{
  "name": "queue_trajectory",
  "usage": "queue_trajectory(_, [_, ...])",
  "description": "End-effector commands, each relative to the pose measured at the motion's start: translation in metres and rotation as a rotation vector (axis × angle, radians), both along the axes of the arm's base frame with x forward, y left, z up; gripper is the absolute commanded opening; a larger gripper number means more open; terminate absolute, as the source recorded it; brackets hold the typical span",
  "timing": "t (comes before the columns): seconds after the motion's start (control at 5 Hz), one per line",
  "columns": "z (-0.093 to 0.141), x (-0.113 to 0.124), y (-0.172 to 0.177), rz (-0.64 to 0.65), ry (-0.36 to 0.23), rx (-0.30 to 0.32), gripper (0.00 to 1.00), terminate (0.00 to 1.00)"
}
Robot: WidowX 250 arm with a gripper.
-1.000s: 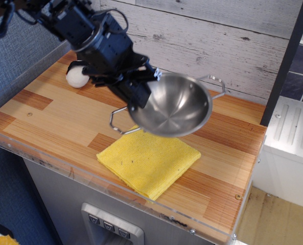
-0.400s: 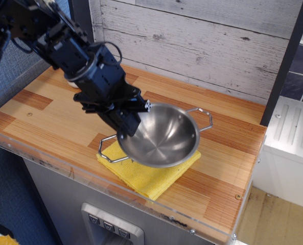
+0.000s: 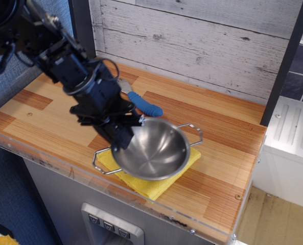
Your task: PICK UP THE VISSEL AND PUT ONT YELLOW TOWEL
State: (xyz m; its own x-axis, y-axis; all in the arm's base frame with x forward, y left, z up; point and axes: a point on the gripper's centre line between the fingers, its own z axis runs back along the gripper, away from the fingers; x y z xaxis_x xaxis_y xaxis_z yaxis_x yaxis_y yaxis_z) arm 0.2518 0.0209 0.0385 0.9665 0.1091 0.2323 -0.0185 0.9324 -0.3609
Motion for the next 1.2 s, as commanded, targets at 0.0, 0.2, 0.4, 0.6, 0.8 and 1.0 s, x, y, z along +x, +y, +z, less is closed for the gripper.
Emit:
queue_trajectory(0.0, [0.0, -0.002, 0.014, 0.082, 0.001, -0.007, 0.0, 0.0])
queue_trajectory(0.2, [0.004, 0.001, 0.017, 0.103, 0.011, -0.004, 1.0, 0.0])
queue_trajectory(0.4, [0.006, 0.001, 0.015, 0.119, 0.007, -0.017, 1.0, 0.0])
queue_trajectory(0.6, [0.007, 0.001, 0.012, 0.117, 0.001, -0.021, 1.0, 0.0])
queue_trajectory(0.8, [0.013, 0.001, 0.014, 0.097, -0.008, -0.001, 1.0, 0.0])
queue_trajectory(1.0, [0.029, 0.001, 0.03, 0.096, 0.009, 0.108, 1.0, 0.0])
